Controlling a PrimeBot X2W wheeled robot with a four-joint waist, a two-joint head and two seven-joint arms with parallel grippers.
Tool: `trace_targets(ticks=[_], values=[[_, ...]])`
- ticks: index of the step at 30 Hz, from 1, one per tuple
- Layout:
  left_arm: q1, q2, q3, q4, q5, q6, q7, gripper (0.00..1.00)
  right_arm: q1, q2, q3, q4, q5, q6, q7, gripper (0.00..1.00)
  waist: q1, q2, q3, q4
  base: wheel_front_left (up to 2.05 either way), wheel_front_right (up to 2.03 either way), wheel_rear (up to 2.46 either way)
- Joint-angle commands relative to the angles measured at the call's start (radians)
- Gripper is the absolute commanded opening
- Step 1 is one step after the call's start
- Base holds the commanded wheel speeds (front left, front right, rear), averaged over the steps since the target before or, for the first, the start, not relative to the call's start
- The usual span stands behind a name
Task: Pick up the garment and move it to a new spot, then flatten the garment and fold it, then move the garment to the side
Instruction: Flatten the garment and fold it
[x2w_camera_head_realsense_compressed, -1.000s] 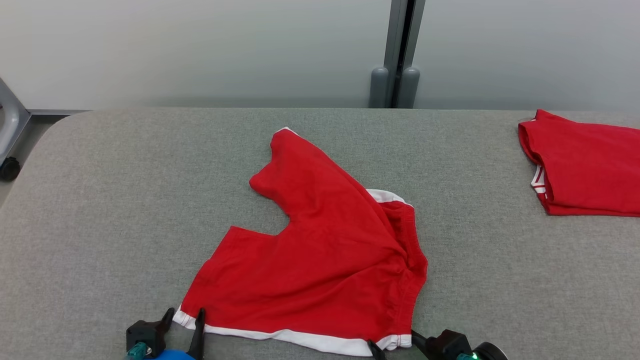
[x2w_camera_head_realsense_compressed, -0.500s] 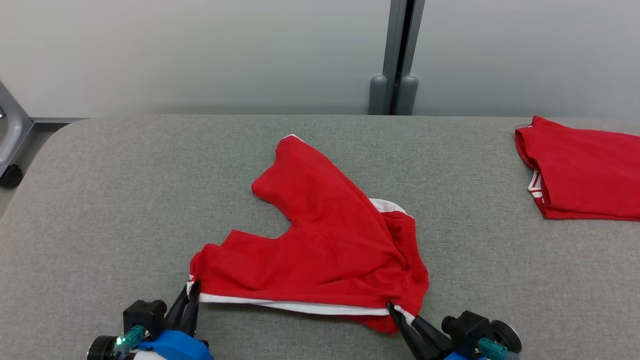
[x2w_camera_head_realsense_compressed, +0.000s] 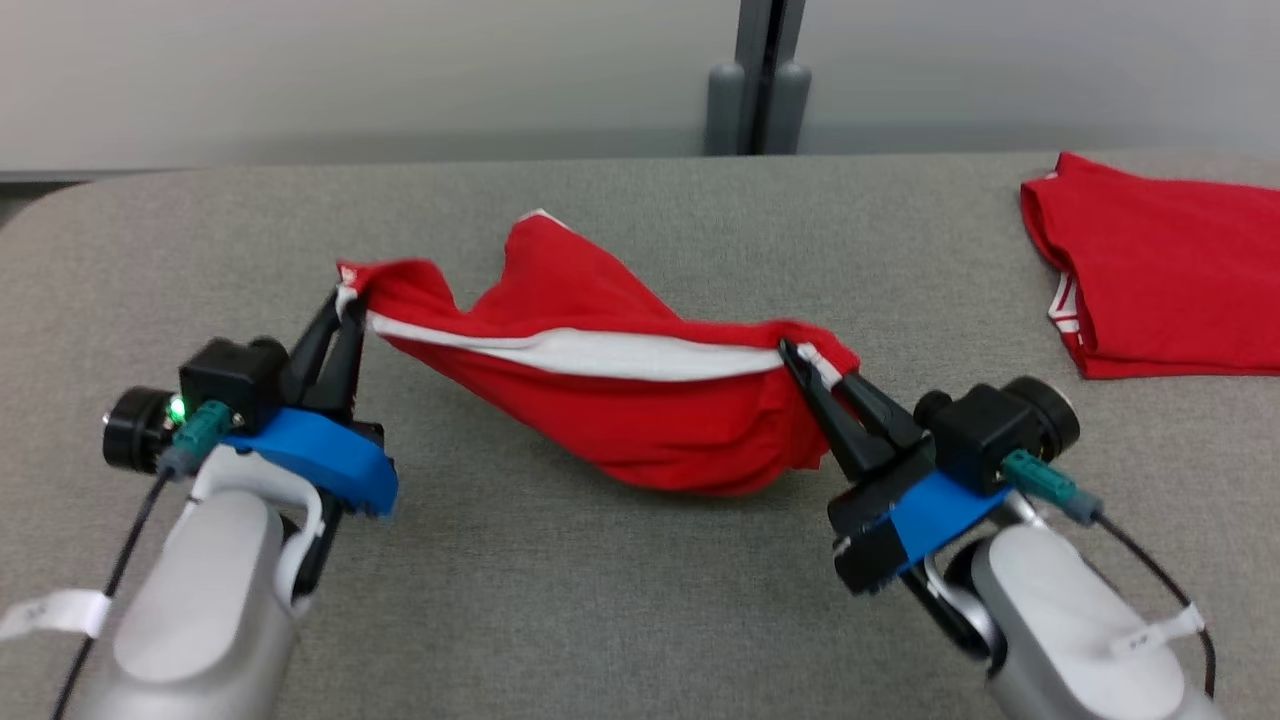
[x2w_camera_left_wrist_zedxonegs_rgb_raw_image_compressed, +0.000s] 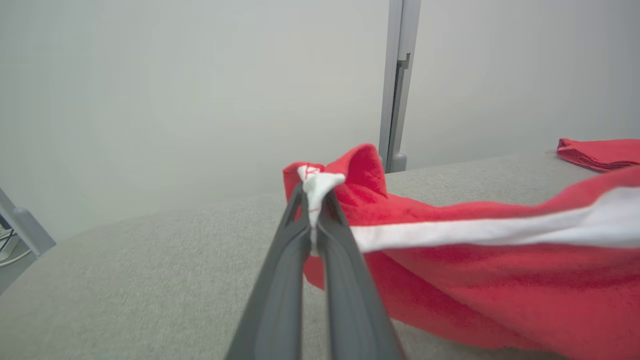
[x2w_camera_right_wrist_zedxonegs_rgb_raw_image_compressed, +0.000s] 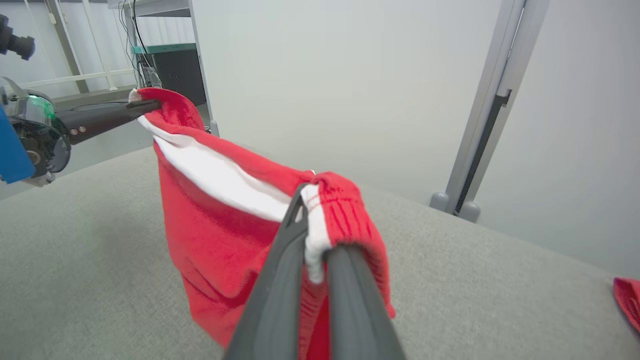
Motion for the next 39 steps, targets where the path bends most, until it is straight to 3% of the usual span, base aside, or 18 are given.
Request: trace_targets(ticks=[1,6,12,22,30,39], values=[[-0.084,0.022,-0.011,-0.006,-0.006,-0.001,0.016,0.0,-0.09,-0.004,-0.003,0.0,-0.01,0.0,0.008,0.0,-0.0001,0.0,0.046,0.0,0.0,0.0,0.0],[-0.293,0.08,-0.036,-0.011,-0.022,-0.001,0.064,0.0,-0.318,0.006,-0.006,0.027,0.003,0.0,0.027,0.0,-0.0001,0.0,0.151,-0.027,0.0,0.0,0.0],[-0.609,0.14,-0.069,0.035,-0.053,-0.001,0.111,0.0,-0.669,0.026,-0.015,0.15,0.062,0.0,0.024,0.0,-0.0001,0.0,0.265,-0.057,0.0,0.0,0.0],[-0.933,0.122,-0.122,0.147,-0.101,-0.001,0.076,0.0,-1.055,0.015,0.006,0.382,0.099,0.0,-0.033,0.0,-0.0001,0.0,0.306,-0.072,0.0,0.0,0.0],[-0.93,0.115,-0.159,0.203,-0.157,-0.001,0.016,0.0,-1.077,-0.014,0.094,0.45,0.153,0.0,-0.061,0.0,-0.0001,0.0,0.344,-0.062,0.0,0.0,0.0],[-0.598,0.084,-0.106,0.166,-0.222,0.022,-0.038,0.0,-0.747,-0.07,0.197,0.28,0.199,0.0,-0.067,0.0,-0.0001,0.0,0.329,-0.047,0.0,0.0,0.0]])
